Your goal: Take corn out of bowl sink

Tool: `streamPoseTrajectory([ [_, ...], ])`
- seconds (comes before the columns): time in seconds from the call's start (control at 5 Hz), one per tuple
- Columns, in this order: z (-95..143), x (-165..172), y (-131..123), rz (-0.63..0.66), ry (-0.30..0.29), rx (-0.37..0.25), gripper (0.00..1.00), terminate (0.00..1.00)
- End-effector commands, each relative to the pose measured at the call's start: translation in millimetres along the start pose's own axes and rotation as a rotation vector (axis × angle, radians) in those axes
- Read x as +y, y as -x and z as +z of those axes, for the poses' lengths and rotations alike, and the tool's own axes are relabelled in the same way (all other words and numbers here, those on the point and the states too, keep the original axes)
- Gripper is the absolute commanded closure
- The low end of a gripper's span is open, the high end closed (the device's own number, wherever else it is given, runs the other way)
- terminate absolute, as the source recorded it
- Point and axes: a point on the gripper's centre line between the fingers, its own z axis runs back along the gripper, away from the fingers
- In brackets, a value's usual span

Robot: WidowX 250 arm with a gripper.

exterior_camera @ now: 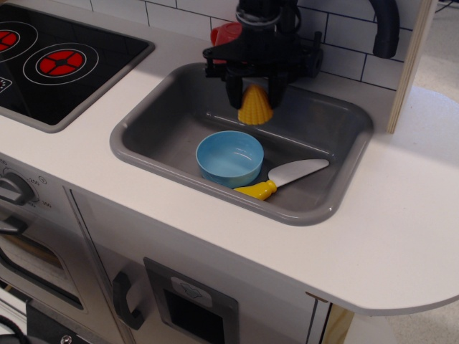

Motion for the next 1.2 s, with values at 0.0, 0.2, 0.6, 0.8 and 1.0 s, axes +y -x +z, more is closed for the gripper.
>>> streamPoseTrajectory([
  [0.0, -16, 30, -30, -0.032, -0.045, -0.082, 1.00, 0.00],
  [0.2, -29, 35, -39, -0.020, -0.076, -0.100, 1.00, 0.00],
  [0.6, -31, 39, -38, -0.008, -0.090, -0.100, 0.00, 0.00],
  [0.8, -26, 40, -40, 0.010, -0.096, -0.114, 0.00, 0.00],
  [1.0, -15, 40, -41, 0.028, -0.081, -0.116, 0.00, 0.00],
])
